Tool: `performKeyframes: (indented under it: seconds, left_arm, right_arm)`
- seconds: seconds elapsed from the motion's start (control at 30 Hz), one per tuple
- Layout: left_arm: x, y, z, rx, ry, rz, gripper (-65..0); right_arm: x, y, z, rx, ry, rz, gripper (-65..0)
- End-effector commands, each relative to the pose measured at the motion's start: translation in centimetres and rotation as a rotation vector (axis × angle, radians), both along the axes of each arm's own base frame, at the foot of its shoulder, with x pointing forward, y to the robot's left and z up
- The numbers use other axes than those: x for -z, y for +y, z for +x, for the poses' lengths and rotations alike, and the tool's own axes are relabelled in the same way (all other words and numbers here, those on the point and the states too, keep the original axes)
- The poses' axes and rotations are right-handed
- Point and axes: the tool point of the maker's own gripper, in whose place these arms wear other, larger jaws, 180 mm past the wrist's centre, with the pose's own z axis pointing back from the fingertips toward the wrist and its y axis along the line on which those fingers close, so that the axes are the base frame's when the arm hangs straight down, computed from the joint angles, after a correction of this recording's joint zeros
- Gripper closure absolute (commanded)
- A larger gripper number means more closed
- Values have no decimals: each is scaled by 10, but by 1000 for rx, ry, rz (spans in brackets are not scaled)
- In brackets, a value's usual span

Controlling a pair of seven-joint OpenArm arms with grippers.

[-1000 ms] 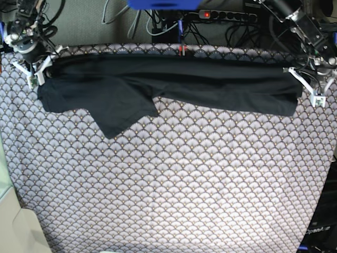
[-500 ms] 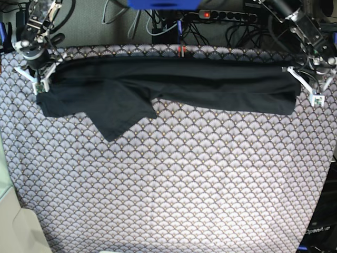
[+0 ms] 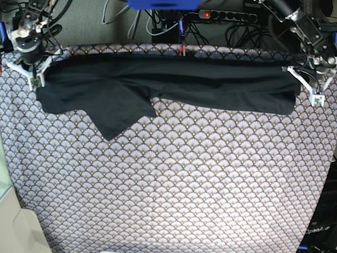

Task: Fold the T-shirt properly
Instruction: 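Drag the folded band further toward the arms with both grippers, then sweep the right gripper over the hanging sleeve, tucking it under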

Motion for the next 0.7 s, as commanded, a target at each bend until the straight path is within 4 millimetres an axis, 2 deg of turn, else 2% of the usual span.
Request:
performKeyframes:
  seconds: [0.0,0.07,0.17,0.27,0.6,0.67]
  left_arm:
    - [-12,7,9,0,-41,23,0]
    - [-12,7,9,0,-40,24,0]
    - [-12,7,9,0,-41,23,0]
    - [-12,8,8,-3,-38,26,0]
    - [-11,7,6,-5,-35,22,0]
    - [-10,7,5,-5,-34,22,0]
  right_arm:
    - [-14,3,11,-21,-55,-11,0]
    - [-14,8,9,-36,-50,-11,-11]
    - [-14,15,12,-55,-53,-3,-73]
    - [-14,15,12,-55,-51,-3,-106]
    - [-15,14,13,-55,-56,-4,-122]
    - [-19,20,26,-68,-78,0,-122]
